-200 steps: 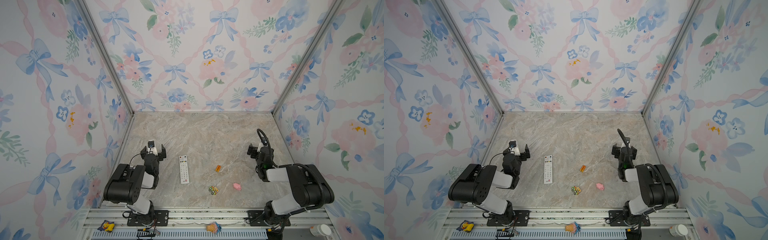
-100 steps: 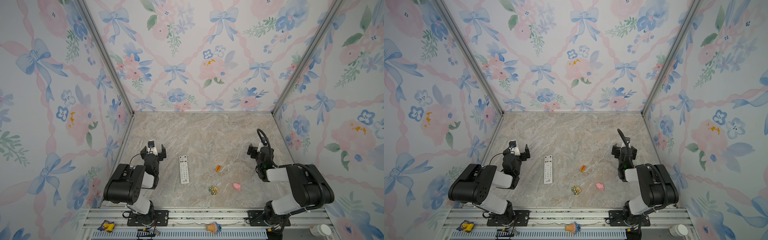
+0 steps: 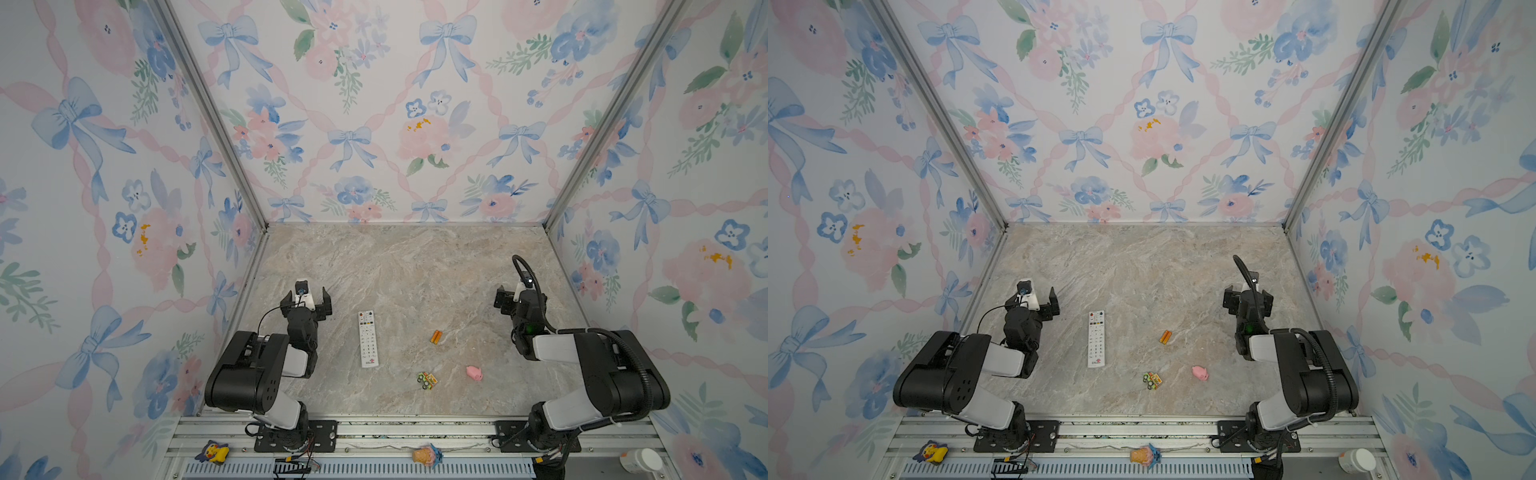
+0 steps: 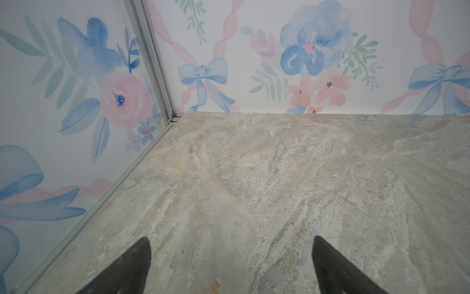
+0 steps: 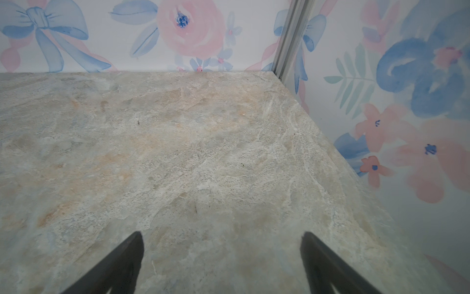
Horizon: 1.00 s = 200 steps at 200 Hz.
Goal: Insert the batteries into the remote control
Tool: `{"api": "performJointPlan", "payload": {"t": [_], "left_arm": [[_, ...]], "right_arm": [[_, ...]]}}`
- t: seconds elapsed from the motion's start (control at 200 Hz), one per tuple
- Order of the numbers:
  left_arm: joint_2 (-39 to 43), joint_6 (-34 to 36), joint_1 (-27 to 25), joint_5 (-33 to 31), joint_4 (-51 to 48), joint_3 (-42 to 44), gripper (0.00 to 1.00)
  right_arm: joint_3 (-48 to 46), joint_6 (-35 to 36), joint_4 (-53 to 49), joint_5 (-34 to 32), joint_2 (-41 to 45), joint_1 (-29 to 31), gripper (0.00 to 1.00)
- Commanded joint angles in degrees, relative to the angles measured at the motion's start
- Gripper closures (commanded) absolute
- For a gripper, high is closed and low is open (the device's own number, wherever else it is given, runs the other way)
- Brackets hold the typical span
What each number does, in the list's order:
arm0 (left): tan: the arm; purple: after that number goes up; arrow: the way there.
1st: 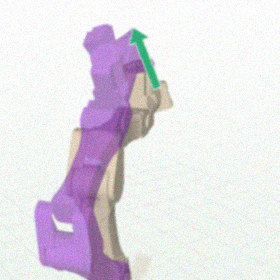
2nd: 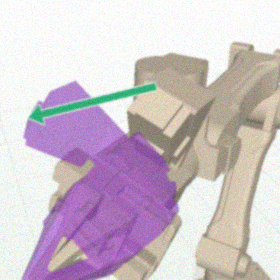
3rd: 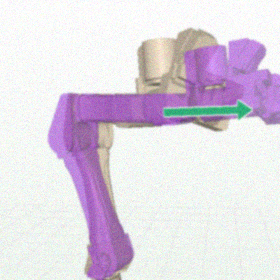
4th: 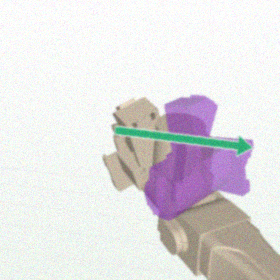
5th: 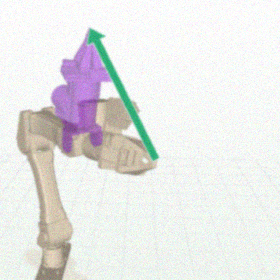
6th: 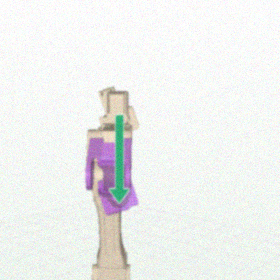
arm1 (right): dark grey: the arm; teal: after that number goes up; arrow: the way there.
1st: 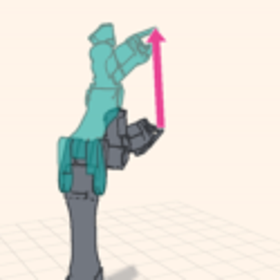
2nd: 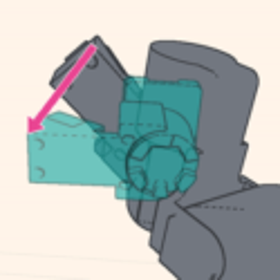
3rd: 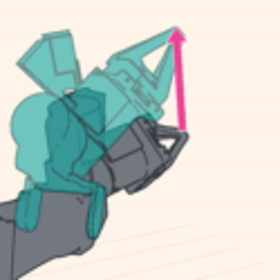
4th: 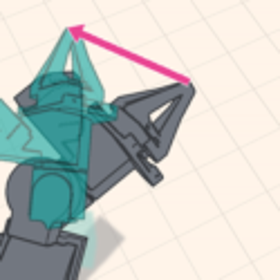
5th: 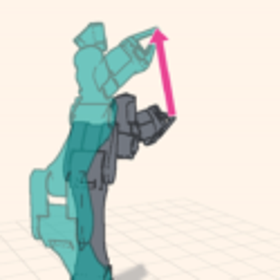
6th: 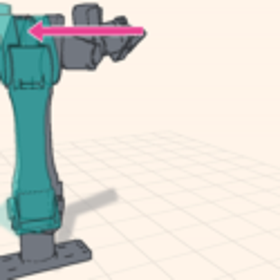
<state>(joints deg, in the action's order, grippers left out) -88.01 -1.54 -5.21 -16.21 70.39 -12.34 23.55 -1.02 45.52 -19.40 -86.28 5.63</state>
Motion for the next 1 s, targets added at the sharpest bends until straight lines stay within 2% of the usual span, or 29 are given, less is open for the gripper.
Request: {"api": "performJointPlan", "payload": {"t": [0.0, 0.195, 0.415, 0.575, 0.67, 0.725, 0.865, 0.995], "left_arm": [[1.06, 1.01, -0.06, -0.06, -1.93, -1.27, 0.02], [4.43, 1.10, -0.15, -0.32, -9.18, -3.52, 0.02], [6.09, 0.73, -1.41, -1.09, -23.02, -9.03, 0.02], [7.44, 0.75, -2.97, -3.24, -28.69, -11.18, 0.02], [8.24, 0.79, -4.62, -5.43, -32.51, -12.98, 0.02], [8.51, -0.43, -6.09, -7.92, -35.47, -14.49, 0.02], [8.97, -1.63, -8.93, -10.44, -41.32, -17.87, 0.02], [9.11, -5.68, -10.47, -11.53, -49.08, -21.84, 0.02]], "right_arm": [[5.65, 1.93, -11.79, 0.65, 4.71, 1.22, 0.03], [11.15, 1.67, -26.34, 2.87, 8.81, 3.16, 0.03], [18.81, -1.62, -41.98, -0.82, 10.75, 9.46, 0.03], [19.68, -4.34, -44.99, -1.40, 12.68, 13.26, 0.03], [20.77, -4.48, -46.39, -4.05, 13.10, 16.15, 0.03], [21.79, -4.59, -47.34, -4.74, 12.99, 17.44, 0.03], [23.30, -5.56, -48.23, -5.48, 12.72, 19.82, 0.03], [24.57, -6.88, -49.79, -5.04, 11.71, 21.22, 0.03]]}}
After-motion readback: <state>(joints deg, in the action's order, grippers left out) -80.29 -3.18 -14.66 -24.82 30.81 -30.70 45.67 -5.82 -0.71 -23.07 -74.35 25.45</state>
